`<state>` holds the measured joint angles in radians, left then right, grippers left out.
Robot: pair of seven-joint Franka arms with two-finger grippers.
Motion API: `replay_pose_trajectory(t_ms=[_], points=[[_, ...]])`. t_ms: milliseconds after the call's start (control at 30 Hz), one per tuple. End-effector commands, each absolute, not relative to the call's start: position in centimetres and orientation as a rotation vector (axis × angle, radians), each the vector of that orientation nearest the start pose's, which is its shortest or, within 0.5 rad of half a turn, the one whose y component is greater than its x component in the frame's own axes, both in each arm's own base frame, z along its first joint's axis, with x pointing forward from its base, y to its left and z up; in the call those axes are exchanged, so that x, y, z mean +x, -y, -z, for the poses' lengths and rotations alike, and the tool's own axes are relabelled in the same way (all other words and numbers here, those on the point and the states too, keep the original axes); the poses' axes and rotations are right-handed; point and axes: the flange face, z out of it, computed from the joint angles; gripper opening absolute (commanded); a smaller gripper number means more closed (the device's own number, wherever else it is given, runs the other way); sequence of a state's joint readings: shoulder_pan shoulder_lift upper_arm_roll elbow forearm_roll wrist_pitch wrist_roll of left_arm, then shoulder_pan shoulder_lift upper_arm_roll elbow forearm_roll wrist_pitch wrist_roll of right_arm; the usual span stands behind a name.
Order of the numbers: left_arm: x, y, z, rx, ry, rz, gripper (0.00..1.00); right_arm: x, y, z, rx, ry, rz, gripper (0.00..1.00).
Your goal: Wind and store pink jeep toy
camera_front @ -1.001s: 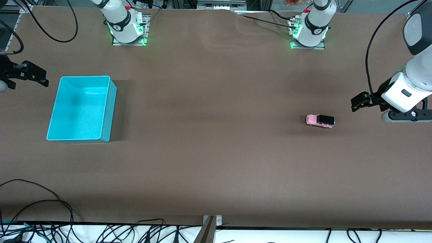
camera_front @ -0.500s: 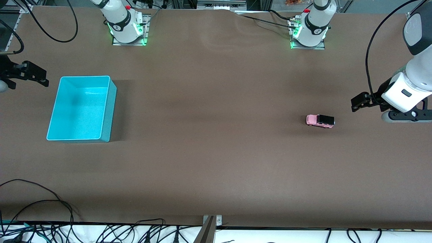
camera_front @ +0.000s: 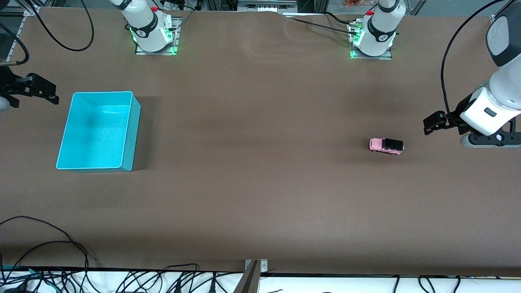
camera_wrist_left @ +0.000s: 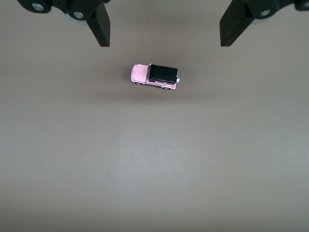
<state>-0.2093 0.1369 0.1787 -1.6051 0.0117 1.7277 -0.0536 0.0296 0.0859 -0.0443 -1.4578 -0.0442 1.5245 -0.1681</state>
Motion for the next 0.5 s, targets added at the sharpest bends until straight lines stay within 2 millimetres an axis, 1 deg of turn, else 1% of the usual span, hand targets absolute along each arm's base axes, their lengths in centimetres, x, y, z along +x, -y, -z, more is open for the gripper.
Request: replay_pose_trajectory(t_ms=[0, 334, 467], points=[[60.31, 2.11, -54.72, -3.131, 0.03, -0.001, 1.0, 57.55, 1.35, -62.86, -3.19, 0.298, -0.04, 1.0], [60.37, 2.21, -55.08, -3.132, 0.032, 0.011, 1.0, 57.55, 1.32, -62.86, -3.189, 0.283, -0.039, 1.0], [60.53, 2.24, -54.63, -3.129, 0.032, -0.001, 1.0, 57.55, 1.32, -62.86, -3.19, 0.273, -0.039, 1.0]])
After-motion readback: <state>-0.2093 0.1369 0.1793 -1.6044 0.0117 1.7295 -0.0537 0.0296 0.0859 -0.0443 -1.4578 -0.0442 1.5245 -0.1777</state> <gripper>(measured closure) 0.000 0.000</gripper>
